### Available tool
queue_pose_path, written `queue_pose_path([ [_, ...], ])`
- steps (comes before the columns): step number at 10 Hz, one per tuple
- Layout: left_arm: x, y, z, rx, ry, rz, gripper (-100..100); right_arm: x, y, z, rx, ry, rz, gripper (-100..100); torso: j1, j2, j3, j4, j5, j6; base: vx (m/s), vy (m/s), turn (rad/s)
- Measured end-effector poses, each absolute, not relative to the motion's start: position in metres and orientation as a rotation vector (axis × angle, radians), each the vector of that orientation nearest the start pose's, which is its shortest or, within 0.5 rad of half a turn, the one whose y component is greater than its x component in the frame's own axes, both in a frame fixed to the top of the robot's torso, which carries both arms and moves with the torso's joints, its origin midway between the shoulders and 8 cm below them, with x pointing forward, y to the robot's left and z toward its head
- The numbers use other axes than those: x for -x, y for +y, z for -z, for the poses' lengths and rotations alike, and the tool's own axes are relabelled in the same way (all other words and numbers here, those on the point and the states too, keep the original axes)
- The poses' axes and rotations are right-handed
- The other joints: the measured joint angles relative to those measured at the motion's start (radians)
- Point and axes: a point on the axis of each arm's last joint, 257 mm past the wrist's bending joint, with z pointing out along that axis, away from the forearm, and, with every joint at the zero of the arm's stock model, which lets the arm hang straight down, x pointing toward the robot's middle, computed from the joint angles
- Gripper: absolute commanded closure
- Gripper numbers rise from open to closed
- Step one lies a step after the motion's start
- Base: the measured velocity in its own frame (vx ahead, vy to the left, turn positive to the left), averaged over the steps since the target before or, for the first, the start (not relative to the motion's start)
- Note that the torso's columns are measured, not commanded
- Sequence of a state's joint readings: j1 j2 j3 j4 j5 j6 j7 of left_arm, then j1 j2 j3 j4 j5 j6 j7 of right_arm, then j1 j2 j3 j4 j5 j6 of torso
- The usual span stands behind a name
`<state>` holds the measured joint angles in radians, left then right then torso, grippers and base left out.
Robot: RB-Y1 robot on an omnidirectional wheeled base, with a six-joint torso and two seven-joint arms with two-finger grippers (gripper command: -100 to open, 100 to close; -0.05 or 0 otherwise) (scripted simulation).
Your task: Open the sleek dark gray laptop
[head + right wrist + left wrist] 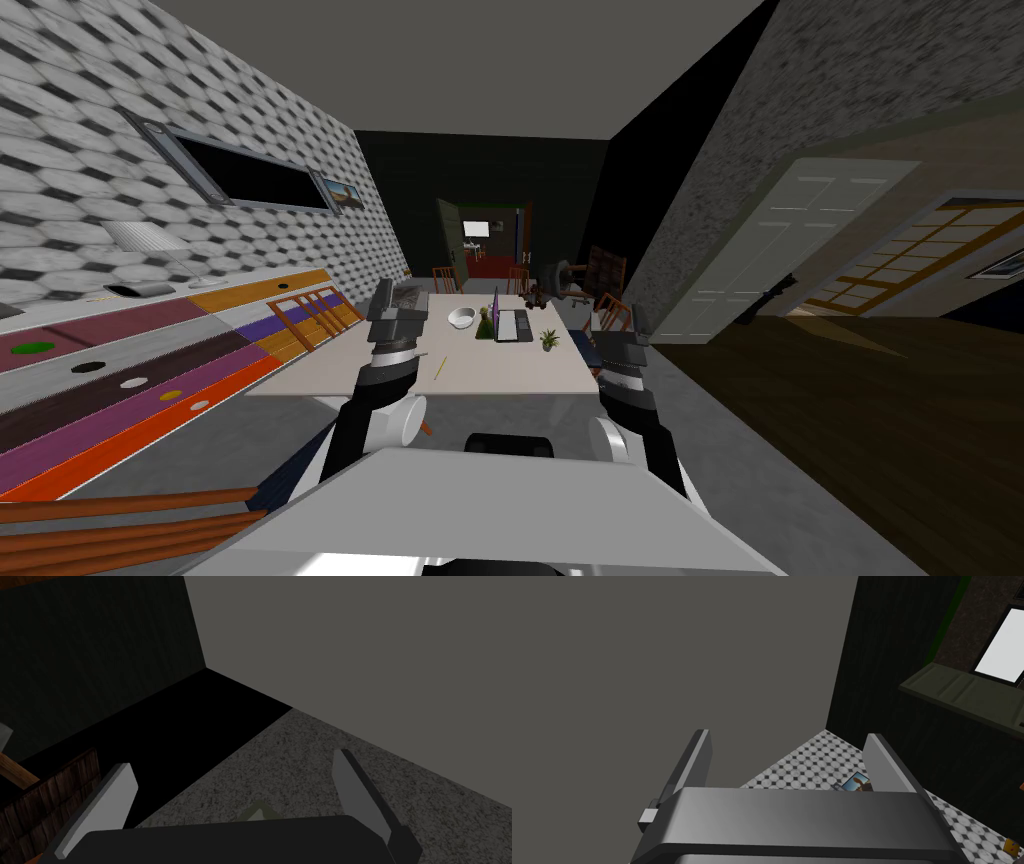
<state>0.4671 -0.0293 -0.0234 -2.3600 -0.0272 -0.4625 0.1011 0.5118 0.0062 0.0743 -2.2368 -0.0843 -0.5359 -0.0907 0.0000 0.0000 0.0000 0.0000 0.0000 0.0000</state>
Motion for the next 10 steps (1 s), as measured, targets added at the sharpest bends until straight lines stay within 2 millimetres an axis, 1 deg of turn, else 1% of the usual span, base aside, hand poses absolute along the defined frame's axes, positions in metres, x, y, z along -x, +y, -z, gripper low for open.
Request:
queue_pose_path([
  [1,-0.3356,0.2661,-0.0632,0.641,0.526,1.429,0,-0.3474,-0.2680,-0.0074,-0.777,0.537,-1.501,0,0.000,0.040,-0.082,0.041,0.000,0.000,0.000,0.000,0.000],
  [2,-0.3356,0.2661,-0.0632,0.641,0.526,1.429,0,-0.3474,-0.2680,-0.0075,-0.777,0.537,-1.501,0,0.000,0.104,-0.209,0.105,0.000,0.000,0.000,0.000,0.000],
  [9,-0.3355,0.2661,-0.0633,0.641,0.526,1.429,0,-0.3473,-0.2680,-0.0076,-0.776,0.537,-1.502,0,0.000,0.618,-1.234,0.617,0.000,0.000,0.000,0.000,0.000],
  [10,-0.3355,0.2661,-0.0633,0.641,0.526,1.429,0,-0.3473,-0.2680,-0.0076,-0.776,0.537,-1.502,-100,0.000,0.691,-1.382,0.691,0.000,0.000,0.001,0.008,0.026],
])
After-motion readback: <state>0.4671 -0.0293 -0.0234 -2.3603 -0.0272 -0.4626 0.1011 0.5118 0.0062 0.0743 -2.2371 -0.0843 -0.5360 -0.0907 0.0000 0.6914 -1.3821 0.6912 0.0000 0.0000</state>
